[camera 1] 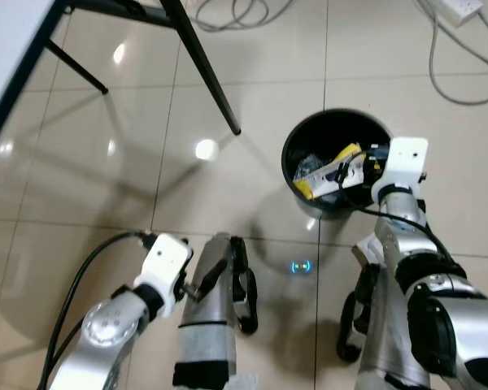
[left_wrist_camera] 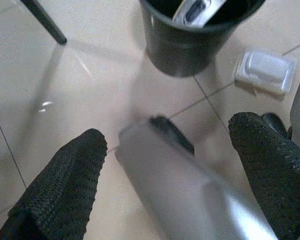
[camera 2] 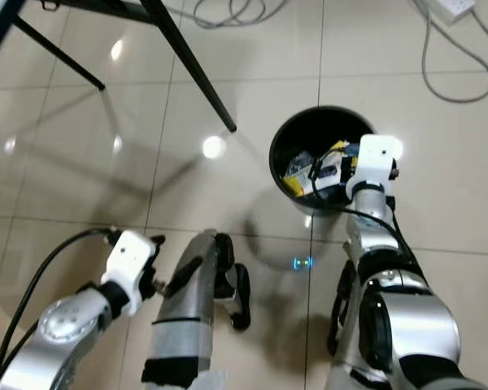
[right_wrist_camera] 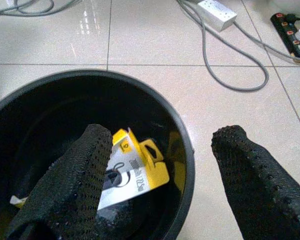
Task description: Picking trash to rubbish bin
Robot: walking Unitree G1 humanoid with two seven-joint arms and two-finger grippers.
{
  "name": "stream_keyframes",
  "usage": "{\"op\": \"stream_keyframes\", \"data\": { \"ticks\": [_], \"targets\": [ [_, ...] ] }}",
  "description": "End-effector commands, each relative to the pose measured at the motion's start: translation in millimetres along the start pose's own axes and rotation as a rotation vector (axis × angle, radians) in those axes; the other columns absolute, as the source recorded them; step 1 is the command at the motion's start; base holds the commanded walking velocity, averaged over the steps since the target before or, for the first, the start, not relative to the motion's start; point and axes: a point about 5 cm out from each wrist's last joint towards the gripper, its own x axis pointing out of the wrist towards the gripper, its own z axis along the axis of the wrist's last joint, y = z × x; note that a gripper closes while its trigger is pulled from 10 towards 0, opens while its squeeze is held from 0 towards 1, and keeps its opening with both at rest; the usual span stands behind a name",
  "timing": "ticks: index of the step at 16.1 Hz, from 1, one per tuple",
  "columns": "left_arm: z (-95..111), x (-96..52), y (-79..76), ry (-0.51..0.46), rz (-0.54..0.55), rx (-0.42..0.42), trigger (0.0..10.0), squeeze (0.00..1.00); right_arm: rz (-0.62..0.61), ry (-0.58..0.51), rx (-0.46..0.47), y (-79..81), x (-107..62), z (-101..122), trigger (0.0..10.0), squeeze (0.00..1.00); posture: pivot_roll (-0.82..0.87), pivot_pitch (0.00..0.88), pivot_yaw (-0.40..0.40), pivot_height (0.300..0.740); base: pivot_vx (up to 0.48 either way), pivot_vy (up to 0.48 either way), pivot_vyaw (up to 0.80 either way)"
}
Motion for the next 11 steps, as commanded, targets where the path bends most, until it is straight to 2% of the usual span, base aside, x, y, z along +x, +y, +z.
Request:
{"op": "stream_keyframes", "data": {
  "ticks": [1, 7, 11],
  "targets": [
    [-13, -1.8, -3.3, 0.047, -0.007, -0.018, 10.0, 0.00, 0.015, 0.032, 0.008, 1.5, -4.1, -10, 10.0, 0.00, 0.22, 0.446, 0.229, 0.652, 0.000, 0.000, 0.00],
    [-3, 25.5, -5.7, -0.024, -0.024, -0.023, 10.0, 0.00, -0.011, -0.001, -0.002, -17.1, -1.4, -6, 10.0, 0.00, 0.15, 0.345, 0.206, 0.722, 0.000, 0.000, 0.00],
    [6, 45.0, -10.5, -0.084, -0.038, -0.024, 10.0, 0.00, -0.008, -0.026, -0.021, -23.6, -6.2, -11, 10.0, 0.00, 0.09, 0.269, 0.183, 0.740, 0.000, 0.000, 0.00]
  ]
}}
